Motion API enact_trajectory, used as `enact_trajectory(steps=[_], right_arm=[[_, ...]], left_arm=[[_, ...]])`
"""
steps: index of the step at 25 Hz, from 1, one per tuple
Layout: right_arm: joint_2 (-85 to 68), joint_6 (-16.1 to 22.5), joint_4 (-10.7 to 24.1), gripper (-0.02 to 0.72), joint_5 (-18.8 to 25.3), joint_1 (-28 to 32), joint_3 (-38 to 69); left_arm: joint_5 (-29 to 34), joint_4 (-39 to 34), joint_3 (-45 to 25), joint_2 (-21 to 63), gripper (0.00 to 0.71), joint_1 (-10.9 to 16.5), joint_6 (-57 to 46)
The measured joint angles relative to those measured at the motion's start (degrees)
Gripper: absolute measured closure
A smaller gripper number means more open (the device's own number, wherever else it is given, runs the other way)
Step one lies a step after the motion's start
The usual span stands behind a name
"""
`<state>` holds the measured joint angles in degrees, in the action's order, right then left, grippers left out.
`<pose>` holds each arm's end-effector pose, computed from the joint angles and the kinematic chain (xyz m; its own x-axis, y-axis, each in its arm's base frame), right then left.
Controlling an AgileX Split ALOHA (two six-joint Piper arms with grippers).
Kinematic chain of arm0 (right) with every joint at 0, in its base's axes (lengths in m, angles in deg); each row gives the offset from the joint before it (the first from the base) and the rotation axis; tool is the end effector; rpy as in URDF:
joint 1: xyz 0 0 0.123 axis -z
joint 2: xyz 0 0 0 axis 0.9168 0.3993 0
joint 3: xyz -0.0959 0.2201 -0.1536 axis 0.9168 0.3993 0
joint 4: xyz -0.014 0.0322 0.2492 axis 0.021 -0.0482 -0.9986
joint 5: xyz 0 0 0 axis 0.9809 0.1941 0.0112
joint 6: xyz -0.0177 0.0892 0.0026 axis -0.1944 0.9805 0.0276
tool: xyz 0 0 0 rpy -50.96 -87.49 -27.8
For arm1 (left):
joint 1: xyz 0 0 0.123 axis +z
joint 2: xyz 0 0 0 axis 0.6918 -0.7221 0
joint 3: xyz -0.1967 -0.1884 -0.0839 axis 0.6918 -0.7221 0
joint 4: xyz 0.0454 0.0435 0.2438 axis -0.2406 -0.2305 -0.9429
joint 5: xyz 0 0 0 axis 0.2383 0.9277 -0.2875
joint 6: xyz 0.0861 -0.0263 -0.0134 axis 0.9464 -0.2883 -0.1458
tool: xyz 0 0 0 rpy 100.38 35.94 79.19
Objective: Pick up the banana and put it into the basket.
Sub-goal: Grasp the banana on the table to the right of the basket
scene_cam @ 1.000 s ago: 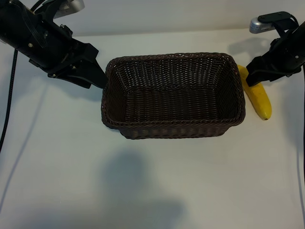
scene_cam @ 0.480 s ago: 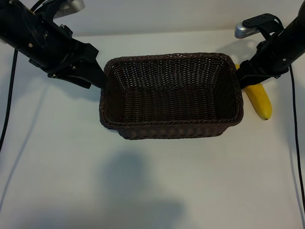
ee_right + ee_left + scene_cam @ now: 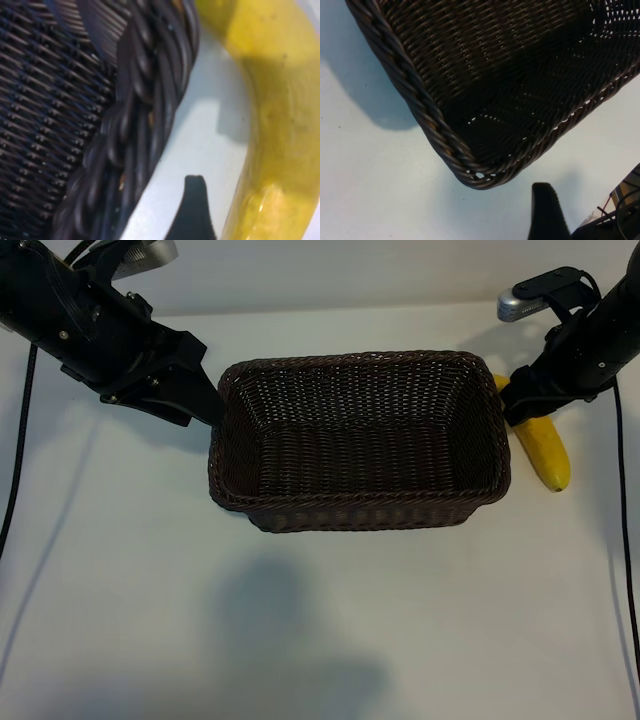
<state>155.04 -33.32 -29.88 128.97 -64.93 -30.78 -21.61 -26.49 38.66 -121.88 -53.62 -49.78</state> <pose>0.4043 0.0080 0.1670 -0.9018 -0.2755 -0.3330 -0.3247 0.9403 0.1015 0.3284 -0.1036 0.2887 -0.9192 0.2575 -0.2980 0.3744 0.8062 -0.4582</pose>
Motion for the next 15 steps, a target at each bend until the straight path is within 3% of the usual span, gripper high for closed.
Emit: enact_trajectory(steps=[15], right_arm=[[4.58, 0.0, 1.36, 0.141, -1.8, 0.07, 0.0]], left_arm=[[0.0, 0.0, 0.0, 0.0, 0.245, 0.0, 0.06]])
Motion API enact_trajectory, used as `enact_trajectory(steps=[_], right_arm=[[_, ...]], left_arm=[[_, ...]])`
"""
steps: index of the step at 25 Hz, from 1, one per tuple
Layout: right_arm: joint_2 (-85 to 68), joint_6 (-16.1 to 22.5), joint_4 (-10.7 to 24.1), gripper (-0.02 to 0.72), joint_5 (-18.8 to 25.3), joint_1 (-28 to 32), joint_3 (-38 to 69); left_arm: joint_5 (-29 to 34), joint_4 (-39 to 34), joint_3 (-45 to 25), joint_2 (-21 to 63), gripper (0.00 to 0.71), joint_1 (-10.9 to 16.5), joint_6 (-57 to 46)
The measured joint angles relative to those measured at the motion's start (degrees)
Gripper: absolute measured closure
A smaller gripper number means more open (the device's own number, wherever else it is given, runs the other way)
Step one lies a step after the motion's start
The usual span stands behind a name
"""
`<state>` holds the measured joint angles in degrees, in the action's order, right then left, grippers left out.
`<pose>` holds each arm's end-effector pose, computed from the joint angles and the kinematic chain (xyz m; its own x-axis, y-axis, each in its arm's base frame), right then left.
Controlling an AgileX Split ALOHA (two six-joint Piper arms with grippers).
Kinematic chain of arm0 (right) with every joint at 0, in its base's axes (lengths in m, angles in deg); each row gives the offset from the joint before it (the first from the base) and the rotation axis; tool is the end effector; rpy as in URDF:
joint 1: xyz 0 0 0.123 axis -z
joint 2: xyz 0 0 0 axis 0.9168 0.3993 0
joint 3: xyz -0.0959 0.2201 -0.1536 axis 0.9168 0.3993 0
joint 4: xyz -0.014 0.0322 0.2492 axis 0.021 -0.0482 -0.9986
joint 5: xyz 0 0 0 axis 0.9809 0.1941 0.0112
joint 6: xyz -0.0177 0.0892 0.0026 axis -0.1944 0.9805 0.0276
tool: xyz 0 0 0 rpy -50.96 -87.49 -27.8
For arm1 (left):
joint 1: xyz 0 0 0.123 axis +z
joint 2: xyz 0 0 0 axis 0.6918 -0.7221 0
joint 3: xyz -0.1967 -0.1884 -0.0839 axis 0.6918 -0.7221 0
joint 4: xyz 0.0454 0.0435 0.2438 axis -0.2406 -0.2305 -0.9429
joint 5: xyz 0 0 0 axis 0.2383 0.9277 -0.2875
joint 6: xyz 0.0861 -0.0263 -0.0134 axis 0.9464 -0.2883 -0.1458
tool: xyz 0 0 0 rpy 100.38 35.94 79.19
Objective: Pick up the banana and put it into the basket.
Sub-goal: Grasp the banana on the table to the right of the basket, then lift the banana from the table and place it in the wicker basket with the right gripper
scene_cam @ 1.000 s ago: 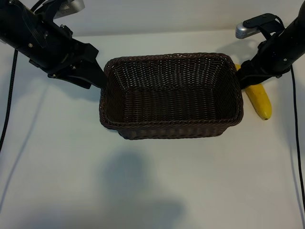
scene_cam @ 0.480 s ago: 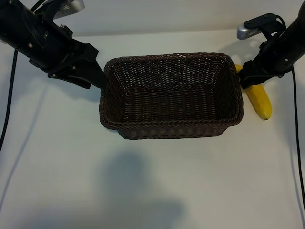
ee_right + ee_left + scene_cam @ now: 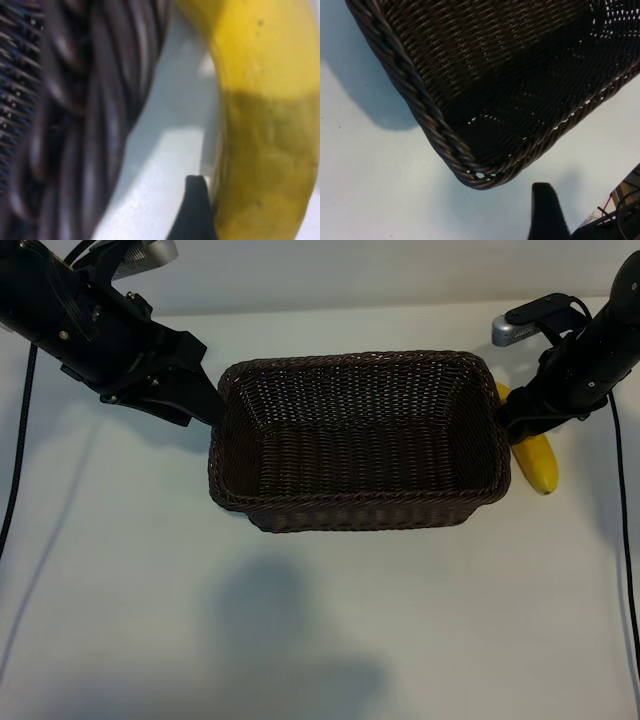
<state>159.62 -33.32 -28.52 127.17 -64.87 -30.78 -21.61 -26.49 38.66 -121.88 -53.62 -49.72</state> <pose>0.4090 0.0055 0.1347 -0.9160 -0.2868 -0.2805 -0.3240 0.9412 0.0958 0.3284 -0.1036 0.2887 -0.9188 0.2583 -0.2985 0.3753 0.8059 -0.4579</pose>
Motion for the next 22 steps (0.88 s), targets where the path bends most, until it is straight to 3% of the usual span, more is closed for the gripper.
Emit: enact_trajectory(steps=[5, 9, 22], right_arm=[[0.0, 0.35, 0.44, 0.307, 0.0, 0.0, 0.0], [0.0, 2.8, 1.86, 0.307, -0.16, 0.0, 0.0], [-4.39, 5.76, 5.14, 0.307, 0.08, 0.0, 0.0]], left_arm=[[0.0, 0.0, 0.0, 0.0, 0.245, 0.0, 0.04], [0.0, 0.0, 0.0, 0.0, 0.245, 0.0, 0.25], [0.0, 0.0, 0.0, 0.0, 0.244, 0.0, 0.25]])
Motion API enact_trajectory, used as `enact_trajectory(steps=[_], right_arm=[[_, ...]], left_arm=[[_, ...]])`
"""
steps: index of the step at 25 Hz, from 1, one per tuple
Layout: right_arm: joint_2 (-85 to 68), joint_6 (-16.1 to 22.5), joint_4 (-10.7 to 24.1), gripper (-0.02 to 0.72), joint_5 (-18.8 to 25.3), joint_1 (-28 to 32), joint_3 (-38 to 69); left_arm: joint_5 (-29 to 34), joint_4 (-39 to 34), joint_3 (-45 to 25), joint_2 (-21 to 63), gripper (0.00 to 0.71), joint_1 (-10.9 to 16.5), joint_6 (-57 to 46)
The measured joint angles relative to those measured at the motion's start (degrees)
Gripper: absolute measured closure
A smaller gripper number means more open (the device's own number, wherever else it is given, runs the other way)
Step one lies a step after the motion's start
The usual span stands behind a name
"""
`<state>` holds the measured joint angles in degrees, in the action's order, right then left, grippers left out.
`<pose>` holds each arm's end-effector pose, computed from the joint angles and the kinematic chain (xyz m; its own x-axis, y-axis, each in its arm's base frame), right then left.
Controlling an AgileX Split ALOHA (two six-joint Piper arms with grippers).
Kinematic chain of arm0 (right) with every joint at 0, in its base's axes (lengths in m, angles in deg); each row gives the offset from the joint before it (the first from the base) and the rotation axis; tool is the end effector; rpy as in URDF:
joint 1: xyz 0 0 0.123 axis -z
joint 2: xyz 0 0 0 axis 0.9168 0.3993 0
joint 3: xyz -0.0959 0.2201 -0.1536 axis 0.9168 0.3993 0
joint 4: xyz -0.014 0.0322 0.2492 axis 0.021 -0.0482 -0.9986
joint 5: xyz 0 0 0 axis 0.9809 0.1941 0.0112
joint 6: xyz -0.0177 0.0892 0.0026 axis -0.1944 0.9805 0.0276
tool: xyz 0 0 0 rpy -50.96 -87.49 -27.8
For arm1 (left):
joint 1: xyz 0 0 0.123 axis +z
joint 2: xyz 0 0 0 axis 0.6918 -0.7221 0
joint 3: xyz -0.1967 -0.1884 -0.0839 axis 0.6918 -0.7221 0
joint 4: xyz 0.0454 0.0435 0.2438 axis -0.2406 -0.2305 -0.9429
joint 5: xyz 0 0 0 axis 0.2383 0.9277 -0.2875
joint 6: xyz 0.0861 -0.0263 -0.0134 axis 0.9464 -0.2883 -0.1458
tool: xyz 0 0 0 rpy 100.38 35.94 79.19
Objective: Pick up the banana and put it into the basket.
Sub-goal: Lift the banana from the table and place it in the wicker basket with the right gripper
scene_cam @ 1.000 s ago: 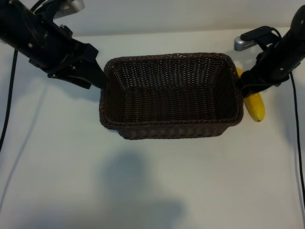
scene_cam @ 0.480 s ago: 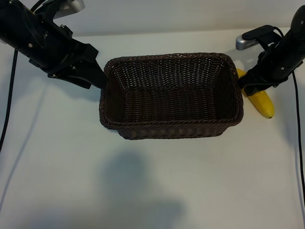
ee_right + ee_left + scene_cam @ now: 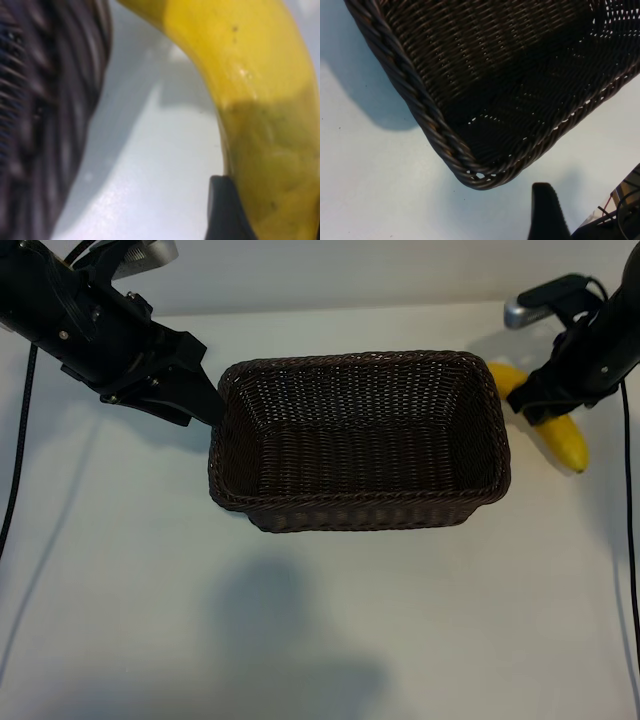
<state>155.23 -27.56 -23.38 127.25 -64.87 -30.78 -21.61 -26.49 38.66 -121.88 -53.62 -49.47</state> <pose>0.4059 0.0003 0.1649 -0.9111 -0.2598 -0.3201 -0.2842 0.9583 0.0309 0.3284 -0.1036 0.2887 -0.9171 0.2618 -0.3005 0.3793 0.8048 -0.4566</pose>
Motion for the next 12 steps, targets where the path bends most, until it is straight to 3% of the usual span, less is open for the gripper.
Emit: enact_trajectory(steps=[12], right_arm=[[-9.29, 2.01, 1.03, 0.307, 3.36, 0.0, 0.0]], left_arm=[[0.05, 0.77, 0.0, 0.0, 0.244, 0.0, 0.0]])
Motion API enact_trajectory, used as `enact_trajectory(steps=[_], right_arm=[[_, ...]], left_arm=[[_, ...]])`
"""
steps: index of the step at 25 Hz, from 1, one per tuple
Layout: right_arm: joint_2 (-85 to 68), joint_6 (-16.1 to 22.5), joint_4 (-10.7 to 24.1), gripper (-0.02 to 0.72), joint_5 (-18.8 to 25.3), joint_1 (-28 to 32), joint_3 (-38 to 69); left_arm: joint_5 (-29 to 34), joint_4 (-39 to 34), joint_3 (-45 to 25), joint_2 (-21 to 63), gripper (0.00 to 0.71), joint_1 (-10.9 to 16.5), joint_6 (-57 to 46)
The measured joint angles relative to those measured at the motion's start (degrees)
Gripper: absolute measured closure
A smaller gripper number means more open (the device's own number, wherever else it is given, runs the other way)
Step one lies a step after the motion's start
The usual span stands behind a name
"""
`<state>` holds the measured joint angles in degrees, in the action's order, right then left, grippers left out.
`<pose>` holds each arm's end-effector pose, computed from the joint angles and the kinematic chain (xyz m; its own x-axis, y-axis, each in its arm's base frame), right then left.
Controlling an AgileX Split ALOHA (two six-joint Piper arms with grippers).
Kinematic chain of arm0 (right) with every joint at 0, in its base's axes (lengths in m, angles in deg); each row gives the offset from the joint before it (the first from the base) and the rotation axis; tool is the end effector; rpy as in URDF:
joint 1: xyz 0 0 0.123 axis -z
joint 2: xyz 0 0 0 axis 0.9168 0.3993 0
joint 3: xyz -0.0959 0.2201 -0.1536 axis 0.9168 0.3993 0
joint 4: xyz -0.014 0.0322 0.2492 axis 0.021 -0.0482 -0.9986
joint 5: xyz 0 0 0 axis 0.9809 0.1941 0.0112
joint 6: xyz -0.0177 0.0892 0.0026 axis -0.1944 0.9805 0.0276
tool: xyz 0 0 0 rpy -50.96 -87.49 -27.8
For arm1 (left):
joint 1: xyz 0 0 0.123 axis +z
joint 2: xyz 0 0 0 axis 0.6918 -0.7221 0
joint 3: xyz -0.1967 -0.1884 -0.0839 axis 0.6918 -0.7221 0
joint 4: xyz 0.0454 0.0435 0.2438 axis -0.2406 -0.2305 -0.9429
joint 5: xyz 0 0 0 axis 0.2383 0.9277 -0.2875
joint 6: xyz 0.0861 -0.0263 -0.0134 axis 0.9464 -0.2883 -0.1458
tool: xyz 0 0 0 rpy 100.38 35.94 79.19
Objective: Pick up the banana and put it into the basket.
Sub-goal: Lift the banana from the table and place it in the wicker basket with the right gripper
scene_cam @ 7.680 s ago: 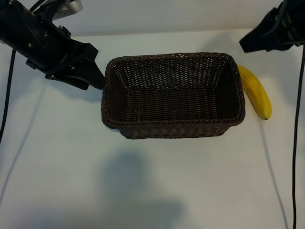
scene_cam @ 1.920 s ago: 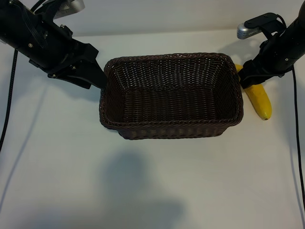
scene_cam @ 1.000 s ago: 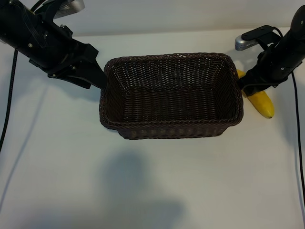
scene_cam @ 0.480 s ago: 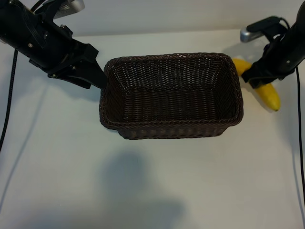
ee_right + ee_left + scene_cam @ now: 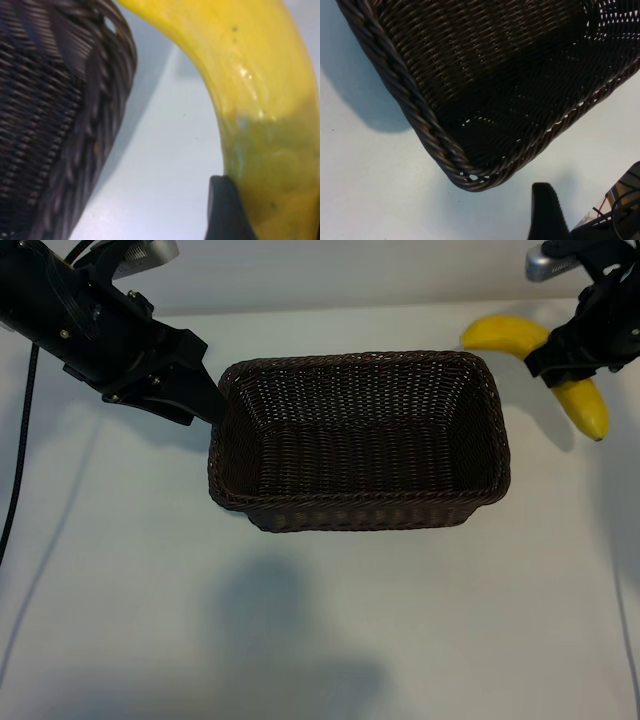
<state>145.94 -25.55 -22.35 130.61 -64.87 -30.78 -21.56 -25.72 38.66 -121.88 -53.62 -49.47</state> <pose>0.3889 0.0003 0.2275 -0.8784 -0.2471 -0.4092 -0.2713 0.9625 0.0012 0.3283 -0.1045 0.2893 -0.9187 0.2557 -0.3011 0.3760 0.7997 -0.4680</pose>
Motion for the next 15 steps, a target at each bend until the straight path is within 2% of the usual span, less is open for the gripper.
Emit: enact_trajectory(steps=[2, 9, 15], right_arm=[[-1.04, 0.53, 0.12, 0.307, 0.47, 0.0, 0.0], [-2.95, 4.76, 4.33, 0.307, 1.54, 0.0, 0.0], [-4.43, 5.59, 4.44, 0.307, 2.59, 0.0, 0.0]], left_arm=[[0.0, 0.11, 0.0, 0.0, 0.244, 0.0, 0.0], [0.0, 0.11, 0.0, 0.0, 0.244, 0.0, -0.07], [0.0, 0.11, 0.0, 0.0, 0.244, 0.0, -0.07]])
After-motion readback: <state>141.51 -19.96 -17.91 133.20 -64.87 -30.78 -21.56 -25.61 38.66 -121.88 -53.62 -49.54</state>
